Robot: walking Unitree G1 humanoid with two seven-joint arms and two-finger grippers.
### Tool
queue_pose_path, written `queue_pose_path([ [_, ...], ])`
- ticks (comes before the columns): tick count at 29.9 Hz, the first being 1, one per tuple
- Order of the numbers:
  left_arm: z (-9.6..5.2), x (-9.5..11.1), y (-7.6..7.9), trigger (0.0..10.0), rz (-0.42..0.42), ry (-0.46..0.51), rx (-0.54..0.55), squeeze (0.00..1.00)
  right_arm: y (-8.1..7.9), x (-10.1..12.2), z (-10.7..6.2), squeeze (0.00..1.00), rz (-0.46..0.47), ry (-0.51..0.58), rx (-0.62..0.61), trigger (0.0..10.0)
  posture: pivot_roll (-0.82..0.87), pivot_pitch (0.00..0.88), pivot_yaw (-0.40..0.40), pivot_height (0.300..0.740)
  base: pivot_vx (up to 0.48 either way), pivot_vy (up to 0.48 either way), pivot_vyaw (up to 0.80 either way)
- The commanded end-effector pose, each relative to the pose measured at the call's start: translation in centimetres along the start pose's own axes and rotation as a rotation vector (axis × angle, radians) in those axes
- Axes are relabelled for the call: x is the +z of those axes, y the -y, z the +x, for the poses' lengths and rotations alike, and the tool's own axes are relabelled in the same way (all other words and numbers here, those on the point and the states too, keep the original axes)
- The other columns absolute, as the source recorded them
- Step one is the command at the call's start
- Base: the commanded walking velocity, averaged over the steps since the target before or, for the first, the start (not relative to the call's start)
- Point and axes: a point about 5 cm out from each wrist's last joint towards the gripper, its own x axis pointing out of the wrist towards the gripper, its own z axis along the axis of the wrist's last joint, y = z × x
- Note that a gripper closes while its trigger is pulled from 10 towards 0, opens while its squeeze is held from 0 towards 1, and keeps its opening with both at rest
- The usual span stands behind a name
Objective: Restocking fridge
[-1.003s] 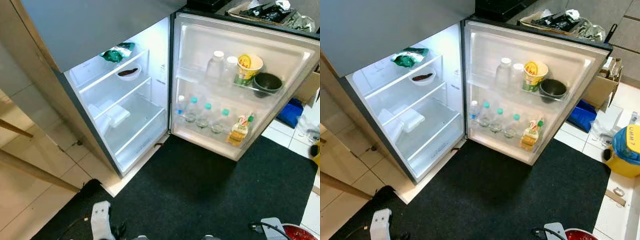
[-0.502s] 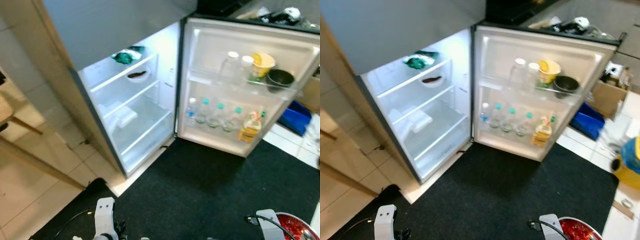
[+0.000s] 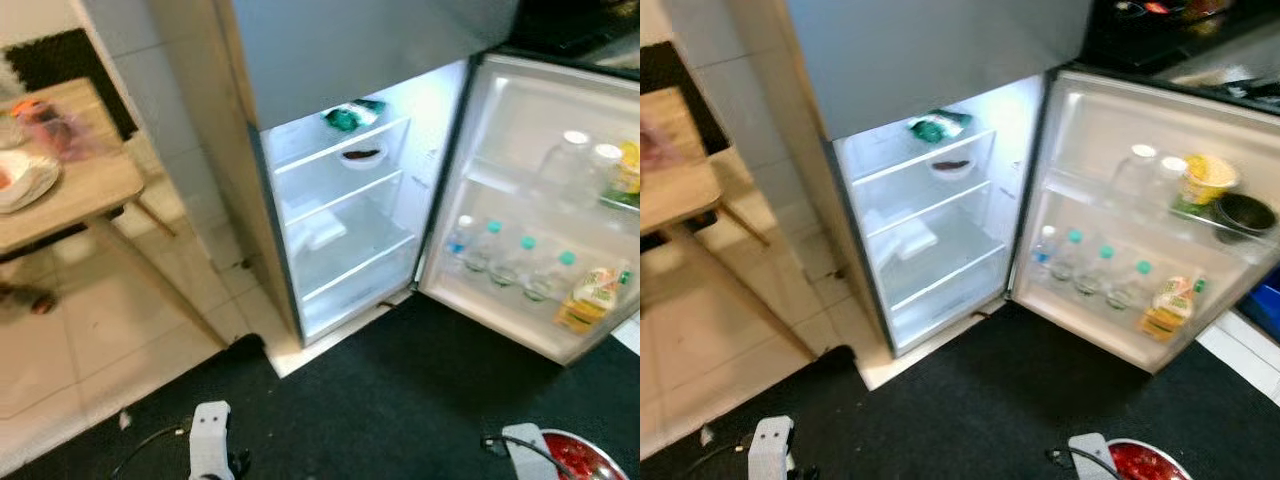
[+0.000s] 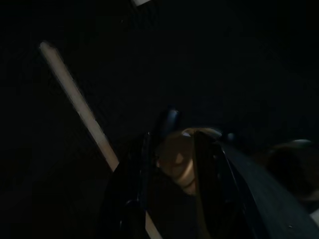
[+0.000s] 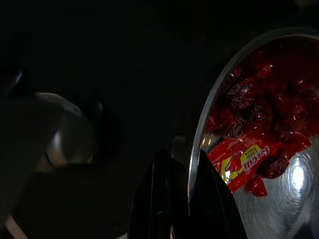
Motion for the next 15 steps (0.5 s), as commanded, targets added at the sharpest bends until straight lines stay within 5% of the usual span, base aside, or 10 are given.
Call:
queue_pose_path([
  [1,-0.03,-0.17,-0.01,10.0,0.003,-0.009,0.001,0.00,0.06,0.04,-0.01,0.00,-0.008,0.005,-0.005,10.0,-0.02,0.083,0.005,0.740,0.000,0.000,0.80],
  [15,0.15,0.09,0.26,10.0,0.000,-0.012,-0.011,0.00,-0.16,0.01,0.00,0.00,-0.010,0.003,0.001,10.0,-0.02,0.082,0.007,0.740,0.000,0.000,0.80],
])
